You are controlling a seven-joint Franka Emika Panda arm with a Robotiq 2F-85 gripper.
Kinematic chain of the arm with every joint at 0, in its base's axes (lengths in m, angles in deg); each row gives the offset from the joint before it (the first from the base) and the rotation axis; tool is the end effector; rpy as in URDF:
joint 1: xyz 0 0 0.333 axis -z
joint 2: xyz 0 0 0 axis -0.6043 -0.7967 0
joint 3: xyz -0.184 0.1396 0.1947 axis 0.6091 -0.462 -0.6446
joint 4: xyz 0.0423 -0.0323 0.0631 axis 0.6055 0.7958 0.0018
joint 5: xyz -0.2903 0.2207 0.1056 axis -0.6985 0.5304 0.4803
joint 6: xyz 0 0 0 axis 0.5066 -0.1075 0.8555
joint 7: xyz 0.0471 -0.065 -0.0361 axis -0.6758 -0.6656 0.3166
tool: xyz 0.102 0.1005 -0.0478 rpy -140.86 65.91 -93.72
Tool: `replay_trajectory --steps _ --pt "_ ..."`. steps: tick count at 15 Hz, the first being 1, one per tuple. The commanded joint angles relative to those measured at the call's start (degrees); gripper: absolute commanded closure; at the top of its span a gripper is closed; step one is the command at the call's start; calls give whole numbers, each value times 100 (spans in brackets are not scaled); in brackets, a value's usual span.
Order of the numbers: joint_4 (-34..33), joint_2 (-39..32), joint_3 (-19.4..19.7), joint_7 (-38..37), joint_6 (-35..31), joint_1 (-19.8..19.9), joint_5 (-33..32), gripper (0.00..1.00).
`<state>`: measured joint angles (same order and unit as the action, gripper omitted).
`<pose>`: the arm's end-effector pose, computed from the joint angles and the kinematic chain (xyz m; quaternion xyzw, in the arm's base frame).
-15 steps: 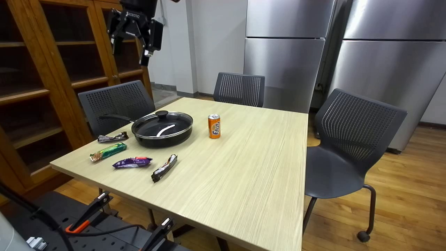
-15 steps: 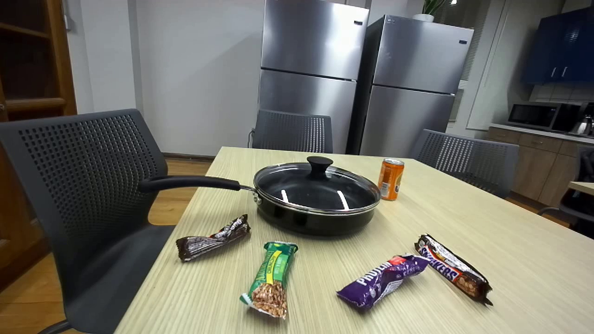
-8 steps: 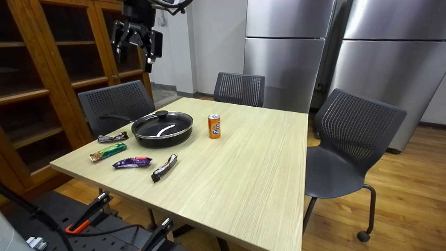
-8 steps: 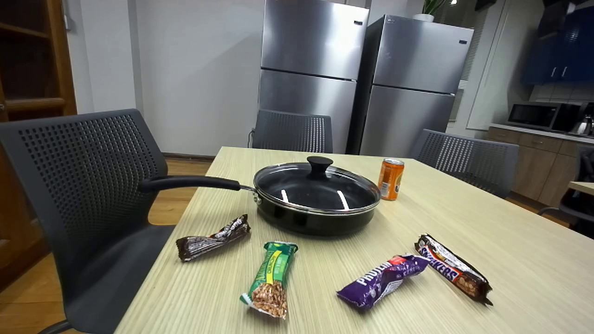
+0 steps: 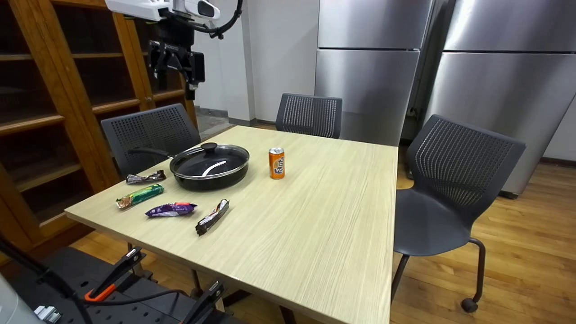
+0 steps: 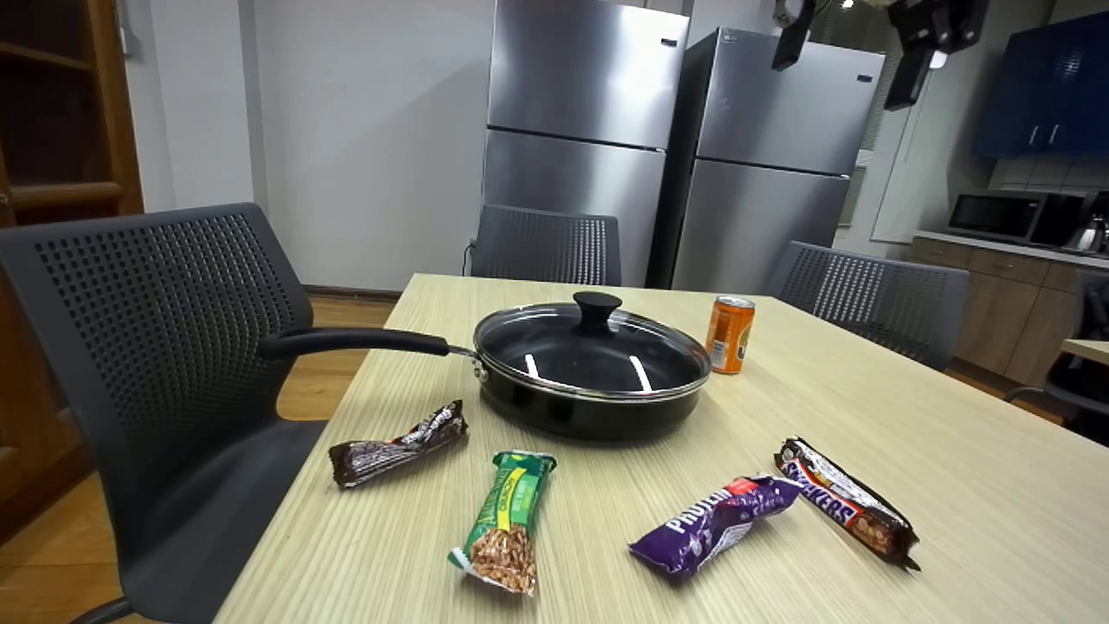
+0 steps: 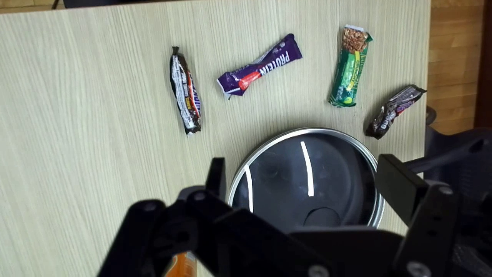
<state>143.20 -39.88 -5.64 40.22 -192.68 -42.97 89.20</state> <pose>0.4547 0.1101 0.3649 -0.9957 0.0288 0.0429 0.0765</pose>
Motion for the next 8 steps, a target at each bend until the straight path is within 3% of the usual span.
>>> replay_trajectory --steps 1,8 --pt "-117 -279 -164 -391 -491 -65 -73 0" --pt "-371 -925 -248 -1002 -1321 -112 -432 0"
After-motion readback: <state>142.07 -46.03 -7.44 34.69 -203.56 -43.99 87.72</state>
